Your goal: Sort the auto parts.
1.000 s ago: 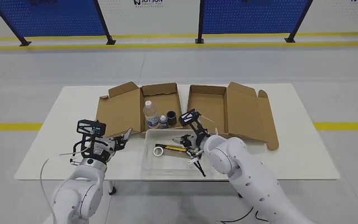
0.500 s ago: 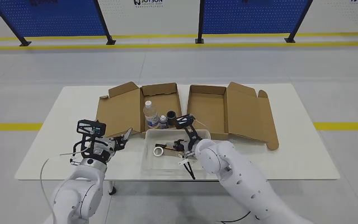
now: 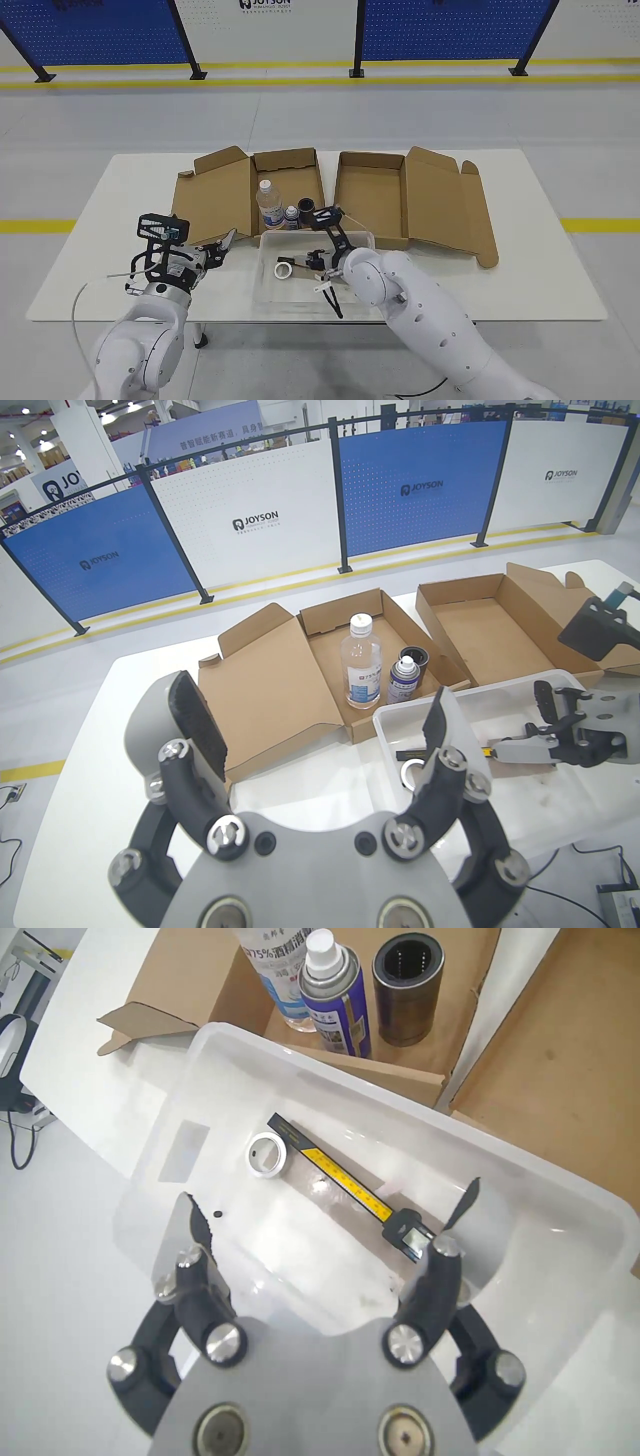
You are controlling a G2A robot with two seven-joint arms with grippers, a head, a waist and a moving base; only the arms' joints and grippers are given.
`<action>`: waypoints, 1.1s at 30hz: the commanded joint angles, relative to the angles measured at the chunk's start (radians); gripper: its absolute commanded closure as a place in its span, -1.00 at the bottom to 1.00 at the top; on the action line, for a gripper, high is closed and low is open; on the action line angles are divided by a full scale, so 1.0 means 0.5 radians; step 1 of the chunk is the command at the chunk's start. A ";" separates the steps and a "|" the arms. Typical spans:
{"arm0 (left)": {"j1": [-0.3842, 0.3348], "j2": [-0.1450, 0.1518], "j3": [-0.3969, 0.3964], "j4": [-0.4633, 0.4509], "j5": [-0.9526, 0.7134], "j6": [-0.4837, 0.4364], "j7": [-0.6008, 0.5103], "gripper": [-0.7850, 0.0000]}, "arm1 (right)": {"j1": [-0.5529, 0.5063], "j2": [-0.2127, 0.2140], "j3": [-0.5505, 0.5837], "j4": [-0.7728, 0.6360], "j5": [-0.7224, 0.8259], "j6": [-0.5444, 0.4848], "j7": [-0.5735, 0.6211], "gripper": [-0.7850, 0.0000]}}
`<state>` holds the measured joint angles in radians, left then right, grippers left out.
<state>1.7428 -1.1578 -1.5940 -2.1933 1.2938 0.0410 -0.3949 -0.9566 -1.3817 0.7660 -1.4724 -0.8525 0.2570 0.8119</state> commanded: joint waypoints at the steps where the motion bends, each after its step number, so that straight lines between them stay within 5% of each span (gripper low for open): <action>1: 0.000 0.000 0.000 0.000 0.000 0.000 0.000 -1.00 | 0.002 -0.001 0.000 0.002 0.002 -0.003 -0.001 -1.00; 20: 0.000 0.000 0.000 0.000 0.000 0.000 0.000 -1.00 | -0.008 -0.005 -0.044 0.005 -0.098 -0.017 -0.051 -1.00; 33: 0.000 0.000 0.000 0.000 0.000 0.000 0.000 -1.00 | 0.195 -0.168 -0.288 0.211 -0.092 0.329 0.107 -1.00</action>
<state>1.7428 -1.1578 -1.5940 -2.1933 1.2938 0.0410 -0.3949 -0.8700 -1.4591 0.6291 -1.3825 -0.8956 0.4038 0.8606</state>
